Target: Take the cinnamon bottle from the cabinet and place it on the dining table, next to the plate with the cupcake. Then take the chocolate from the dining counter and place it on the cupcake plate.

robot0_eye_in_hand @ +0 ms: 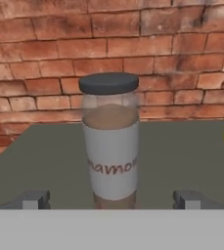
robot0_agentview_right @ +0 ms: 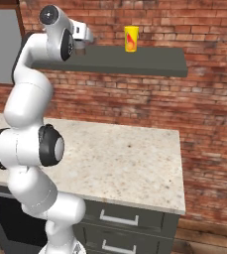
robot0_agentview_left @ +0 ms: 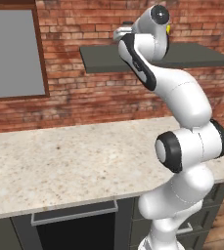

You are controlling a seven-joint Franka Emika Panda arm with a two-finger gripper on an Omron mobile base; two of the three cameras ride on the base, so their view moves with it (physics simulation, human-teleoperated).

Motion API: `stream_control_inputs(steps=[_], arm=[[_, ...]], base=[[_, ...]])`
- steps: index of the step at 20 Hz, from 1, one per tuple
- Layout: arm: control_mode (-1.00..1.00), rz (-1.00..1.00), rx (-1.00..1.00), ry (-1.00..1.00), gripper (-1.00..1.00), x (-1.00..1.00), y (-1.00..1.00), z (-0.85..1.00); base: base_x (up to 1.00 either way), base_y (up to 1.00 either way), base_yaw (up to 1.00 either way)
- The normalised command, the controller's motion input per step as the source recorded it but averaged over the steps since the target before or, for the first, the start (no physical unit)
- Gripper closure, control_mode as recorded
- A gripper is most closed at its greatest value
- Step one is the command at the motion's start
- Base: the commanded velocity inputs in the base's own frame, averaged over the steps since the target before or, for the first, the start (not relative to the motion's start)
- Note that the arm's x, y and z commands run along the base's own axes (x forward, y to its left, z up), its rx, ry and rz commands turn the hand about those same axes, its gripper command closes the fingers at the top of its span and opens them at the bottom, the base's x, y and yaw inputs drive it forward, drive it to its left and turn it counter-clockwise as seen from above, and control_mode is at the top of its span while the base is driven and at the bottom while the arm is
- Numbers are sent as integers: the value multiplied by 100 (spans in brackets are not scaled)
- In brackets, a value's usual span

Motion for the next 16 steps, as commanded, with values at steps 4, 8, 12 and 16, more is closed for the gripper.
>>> stream_control_inputs(steps=[4, 8, 12, 16], arm=[[-100, 0, 0, 0, -100, 31, 0, 0], [-100, 0, 0, 0, -100, 24, 0, 0], [-100, 0, 0, 0, -100, 23, 0, 0], [-100, 0, 0, 0, -100, 22, 0, -6]], base=[[0, 0, 0], [0, 0, 0], [0, 0, 0], [0, 0, 0]])
